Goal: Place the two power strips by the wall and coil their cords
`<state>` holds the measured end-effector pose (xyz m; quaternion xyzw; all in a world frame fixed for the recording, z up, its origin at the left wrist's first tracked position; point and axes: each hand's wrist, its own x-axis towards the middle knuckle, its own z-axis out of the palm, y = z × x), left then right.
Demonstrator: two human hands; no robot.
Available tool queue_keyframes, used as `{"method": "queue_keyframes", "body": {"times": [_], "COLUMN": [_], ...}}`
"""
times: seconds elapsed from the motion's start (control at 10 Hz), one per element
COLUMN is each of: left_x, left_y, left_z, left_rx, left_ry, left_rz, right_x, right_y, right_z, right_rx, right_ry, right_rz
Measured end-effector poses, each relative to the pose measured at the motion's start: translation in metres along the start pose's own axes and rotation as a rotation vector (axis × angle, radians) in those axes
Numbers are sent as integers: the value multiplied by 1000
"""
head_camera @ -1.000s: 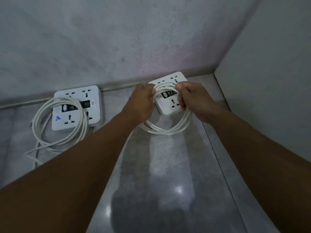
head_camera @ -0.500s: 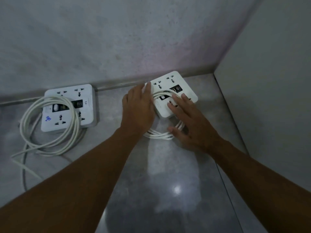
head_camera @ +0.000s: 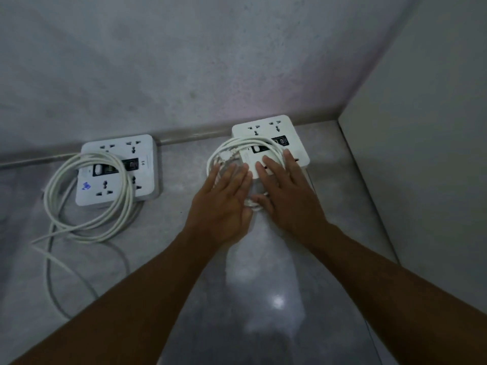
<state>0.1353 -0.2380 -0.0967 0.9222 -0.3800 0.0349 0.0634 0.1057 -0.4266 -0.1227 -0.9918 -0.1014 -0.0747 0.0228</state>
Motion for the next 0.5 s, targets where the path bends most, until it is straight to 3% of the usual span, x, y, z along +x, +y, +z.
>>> {"method": "queue_keyframes", "body": {"times": [0.2,0.5], "left_x": [14,-3], "left_y": [-17,-34], "left_z": [-5,-20], "left_rx": [127,-38], "left_ry": [-232,-121], "left_rz": [-172,-156], "right_x": [21,28], "right_y": [-37,-42], "right_z": [-6,-27], "right_rx": [-29,83], "right_ry": [-57,57], "right_rz": [221,192]}}
